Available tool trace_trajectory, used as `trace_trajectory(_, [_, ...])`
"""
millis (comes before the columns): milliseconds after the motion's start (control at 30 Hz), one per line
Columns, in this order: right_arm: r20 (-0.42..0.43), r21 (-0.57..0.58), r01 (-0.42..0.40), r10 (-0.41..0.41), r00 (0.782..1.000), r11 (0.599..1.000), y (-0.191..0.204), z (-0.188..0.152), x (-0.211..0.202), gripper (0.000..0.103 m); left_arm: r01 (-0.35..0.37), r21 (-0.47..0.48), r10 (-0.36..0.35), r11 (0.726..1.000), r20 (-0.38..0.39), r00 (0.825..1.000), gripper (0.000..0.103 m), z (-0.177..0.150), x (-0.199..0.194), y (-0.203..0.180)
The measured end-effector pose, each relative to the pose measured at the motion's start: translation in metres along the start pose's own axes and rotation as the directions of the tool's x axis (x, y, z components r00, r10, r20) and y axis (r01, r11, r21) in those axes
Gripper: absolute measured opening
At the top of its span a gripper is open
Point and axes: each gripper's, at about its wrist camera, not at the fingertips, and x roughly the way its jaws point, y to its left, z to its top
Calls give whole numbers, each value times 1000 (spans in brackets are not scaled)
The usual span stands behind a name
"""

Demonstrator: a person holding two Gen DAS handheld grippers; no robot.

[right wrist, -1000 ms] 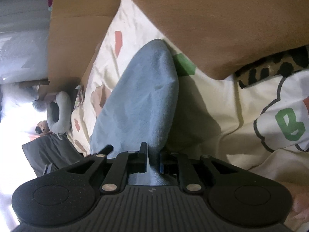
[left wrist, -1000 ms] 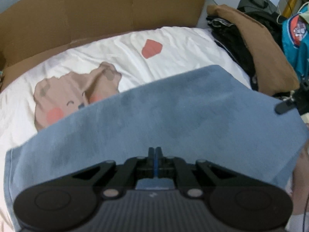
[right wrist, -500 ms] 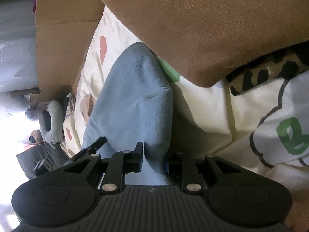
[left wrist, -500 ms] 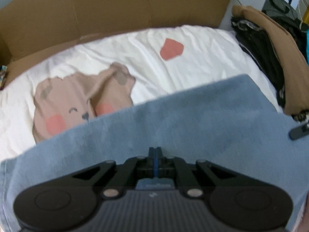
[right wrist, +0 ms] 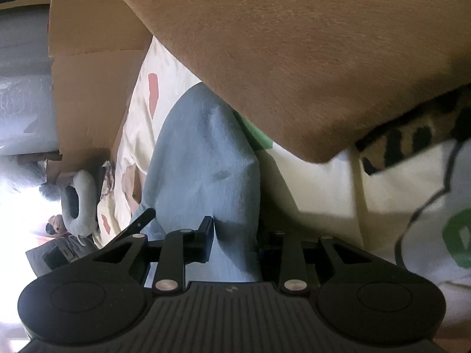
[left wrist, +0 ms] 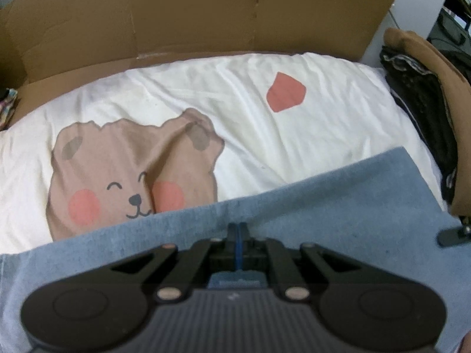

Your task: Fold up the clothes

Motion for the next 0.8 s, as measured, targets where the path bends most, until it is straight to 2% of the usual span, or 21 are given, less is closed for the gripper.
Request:
trace_trajectory(100, [-14, -33, 0, 0, 1000, 999, 4, 2, 5, 28, 15, 20, -15, 1000, -1, 1000, 6, -3, -12, 2])
trace_trajectory(200, [-28, -78, -2, 0, 1000, 997, 11, 3, 5, 10, 22, 43, -21, 999, -24, 999, 8, -11, -27, 6])
trace_trajectory(233, [-29, -88, -3, 1, 1000, 996, 12, 2, 4, 9, 26, 53, -24, 998, -28, 999, 9, -15, -34, 7])
trace_trajectory(500, [-26, -231, 23, -29, 999, 973, 51, -9, -12, 6, 32, 23, -32, 999, -29, 999, 30, -56, -87, 32])
trace_trajectory(633, [-14, -249, 31, -36, 999, 968, 66, -13, -13, 6, 9, -6, -9, 1000, 13, 1000, 51, -78, -108, 43])
trace_trajectory(800, [-15, -274, 62, -69, 998, 960, 79, -16, -20, 6, -24, -59, 28, 998, 65, 998, 61, -94, -127, 62])
